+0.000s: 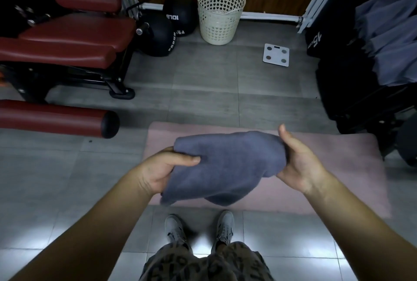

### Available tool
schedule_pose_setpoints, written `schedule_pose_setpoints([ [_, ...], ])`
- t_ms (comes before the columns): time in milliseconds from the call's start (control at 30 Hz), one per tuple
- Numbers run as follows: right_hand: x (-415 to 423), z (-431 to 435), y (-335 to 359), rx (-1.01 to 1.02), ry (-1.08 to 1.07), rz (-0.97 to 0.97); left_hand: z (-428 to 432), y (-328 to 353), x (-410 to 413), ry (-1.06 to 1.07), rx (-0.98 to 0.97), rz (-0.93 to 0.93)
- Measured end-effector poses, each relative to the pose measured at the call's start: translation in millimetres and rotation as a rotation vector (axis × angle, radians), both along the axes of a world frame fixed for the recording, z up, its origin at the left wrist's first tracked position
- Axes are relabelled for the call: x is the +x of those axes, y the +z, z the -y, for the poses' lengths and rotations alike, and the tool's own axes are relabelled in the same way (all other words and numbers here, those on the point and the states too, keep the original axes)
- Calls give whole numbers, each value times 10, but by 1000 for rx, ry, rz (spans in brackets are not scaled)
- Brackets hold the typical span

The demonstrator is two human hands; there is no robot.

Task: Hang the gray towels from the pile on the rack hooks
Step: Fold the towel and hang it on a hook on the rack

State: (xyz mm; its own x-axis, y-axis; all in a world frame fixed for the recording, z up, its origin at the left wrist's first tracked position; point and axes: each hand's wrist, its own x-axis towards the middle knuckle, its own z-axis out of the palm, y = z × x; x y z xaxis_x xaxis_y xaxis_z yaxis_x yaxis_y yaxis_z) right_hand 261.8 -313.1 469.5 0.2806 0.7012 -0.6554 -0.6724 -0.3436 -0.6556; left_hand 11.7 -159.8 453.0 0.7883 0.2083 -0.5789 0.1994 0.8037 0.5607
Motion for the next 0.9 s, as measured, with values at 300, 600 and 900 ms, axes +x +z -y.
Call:
schedule_pose_setpoints([
  [300, -195, 217, -308, -50, 159, -118, -54, 16, 194, 189, -81, -16],
  [600, 213, 309, -242, -11, -77, 195, -300, -126, 611, -94, 123, -201],
  [900, 911, 666, -149, -89, -200, 709, -117, -469, 1832, -83, 750, -502],
])
